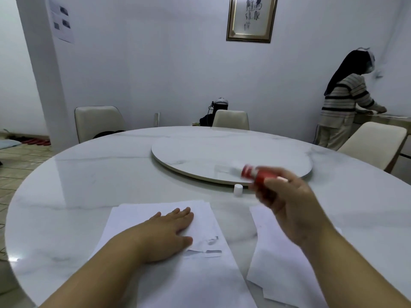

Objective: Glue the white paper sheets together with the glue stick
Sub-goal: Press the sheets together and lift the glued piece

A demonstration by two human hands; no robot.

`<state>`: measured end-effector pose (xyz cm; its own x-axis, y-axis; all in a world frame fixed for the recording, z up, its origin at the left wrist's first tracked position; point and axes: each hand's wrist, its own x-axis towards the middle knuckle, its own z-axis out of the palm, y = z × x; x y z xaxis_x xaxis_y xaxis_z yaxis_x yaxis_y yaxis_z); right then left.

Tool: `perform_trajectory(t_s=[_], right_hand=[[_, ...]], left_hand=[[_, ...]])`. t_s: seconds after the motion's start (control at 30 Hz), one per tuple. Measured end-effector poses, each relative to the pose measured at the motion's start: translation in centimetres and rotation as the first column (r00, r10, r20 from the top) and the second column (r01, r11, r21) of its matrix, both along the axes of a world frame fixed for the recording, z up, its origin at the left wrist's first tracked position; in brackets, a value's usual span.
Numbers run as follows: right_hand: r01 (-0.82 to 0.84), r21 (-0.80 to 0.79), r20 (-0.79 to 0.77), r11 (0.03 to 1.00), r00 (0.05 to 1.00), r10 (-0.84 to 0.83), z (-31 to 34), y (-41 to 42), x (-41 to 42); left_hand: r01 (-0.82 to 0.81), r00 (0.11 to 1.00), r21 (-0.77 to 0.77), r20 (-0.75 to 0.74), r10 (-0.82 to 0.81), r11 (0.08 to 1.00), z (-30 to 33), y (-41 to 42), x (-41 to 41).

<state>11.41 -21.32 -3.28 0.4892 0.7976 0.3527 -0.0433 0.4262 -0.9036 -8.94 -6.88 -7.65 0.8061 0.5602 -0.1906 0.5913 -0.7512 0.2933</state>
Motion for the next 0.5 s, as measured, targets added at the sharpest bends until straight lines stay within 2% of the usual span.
perform_trajectory(t_s=[0.07, 0.1, 0.2, 0.33, 0.5], right_hand=[[0.047, 0.028, -0.160, 0.999, 0.986, -0.042, 1.2, 0.2, 1.7], [0.081, -0.017, -0.142, 0.997, 0.986, -0.083, 1.6, 0.5, 2.4], [0.227, -0.225, 0.064, 0.948, 0.974, -0.218, 1.7, 2.6, 3.9], [0.380, -0.375, 0.275, 0.845, 0.917, -0.291, 0.2, 5.5, 5.1], [0.627, -0.430, 0.544, 0.649, 0.754, -0.368, -1.8, 7.3, 6.2]], left_hand=[[-0.019, 1.000, -0.028, 0.022, 0.020, 0.999, 0.3, 0.1, 0.4], [-0.020, 0.999, -0.031, 0.039, 0.021, 0.999, 0.3, 0.1, 0.6], [-0.020, 0.995, 0.011, 0.095, 0.019, 1.000, -0.4, 0.2, 1.1], [-0.029, 0.988, 0.058, 0.154, 0.020, 0.998, -1.1, 0.1, 1.0], [-0.021, 0.980, 0.054, 0.199, 0.010, 0.998, -1.3, 0.3, 0.8]])
